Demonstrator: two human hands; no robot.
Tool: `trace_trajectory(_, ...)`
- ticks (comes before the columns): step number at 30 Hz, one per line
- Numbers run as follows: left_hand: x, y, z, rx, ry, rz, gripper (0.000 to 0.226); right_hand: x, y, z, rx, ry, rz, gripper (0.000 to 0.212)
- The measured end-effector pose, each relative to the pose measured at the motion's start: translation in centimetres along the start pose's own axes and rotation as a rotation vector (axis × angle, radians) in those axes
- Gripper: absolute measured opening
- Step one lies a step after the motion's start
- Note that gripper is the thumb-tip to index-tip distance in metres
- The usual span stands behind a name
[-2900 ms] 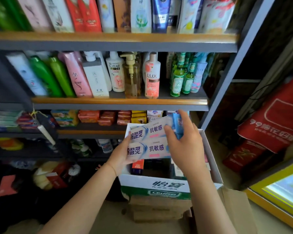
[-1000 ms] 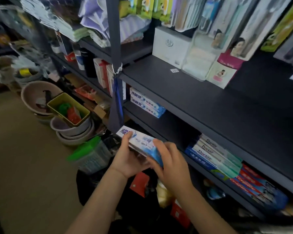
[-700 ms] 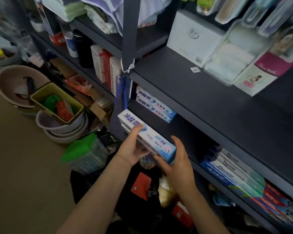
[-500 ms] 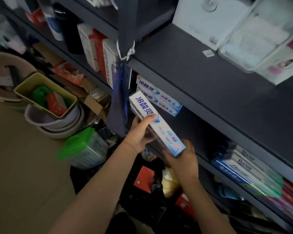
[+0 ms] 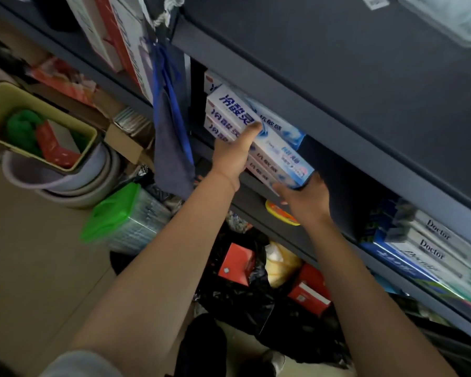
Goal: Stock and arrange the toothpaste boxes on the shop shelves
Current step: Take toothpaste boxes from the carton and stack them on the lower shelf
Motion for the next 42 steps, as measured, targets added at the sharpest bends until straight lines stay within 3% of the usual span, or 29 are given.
trace_trajectory(2,0.3,-0.5,0.2,0.068,-0.039,-0.01,0.066,0.0,0.3,0.7,-0.011,-0.017,-0.019,0.048)
trace_trajectory(4,0.7,-0.5,0.3,0.07,0.005,-0.055,0.055,-0.1,0.8,1.1,-0.008,-0.033,-0.028,0.051)
trace_trajectory(9,0.7,0.3,-0.1,0.077,0.075,-0.123,0.075,0.1,1.9,1.9,0.004,-0.122,-0.041,0.064)
trace_trajectory(16,0.3,0.6,-0.5,0.131,0.091,-0.021,0.077,0.7,2.1,1.3,0.061,-0.208,0.187,0.041)
trace_trajectory(20,0.6,0.6,-1.2,0.153,0.082,0.051,0.079,1.2,1.6,1.2,0.084,-0.272,0.346,0.017)
trace_trajectory(25,0.3,0.7,-2.2,0.201,0.104,0.087,0.071,1.0,1.5,0.6,0.073,-0.264,0.34,0.016)
trace_trajectory(30,0.0,4.1,-4.2,0.196,0.047,0.386,0.025,0.0,-0.7,-4.0,0.14,-0.099,0.272,0.017)
trace_trajectory(34,1.0,9.7,-7.0,0.209,0.131,0.702,0.014,-1.7,-5.5,-10.0,0.159,0.071,0.234,0.022)
trace_trajectory(39,4.9,17.3,-14.6,0.196,0.403,0.929,0.016,-8.1,-12.0,-17.9,0.206,0.002,0.29,0.022)
trace_trajectory(42,8.7,21.9,-21.6,0.273,0.472,0.996,0.016,-14.7,-15.6,-23.4,0.167,-0.097,0.337,0.02)
Point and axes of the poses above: each hand's wrist, its own z-axis towards the middle knuckle, its own x-axis out of the palm, y = z × x, the point moved 3 cm from there along z, towards the middle knuckle, and after that the axes turned 6 degrees about -x, right-handed, at the moved point
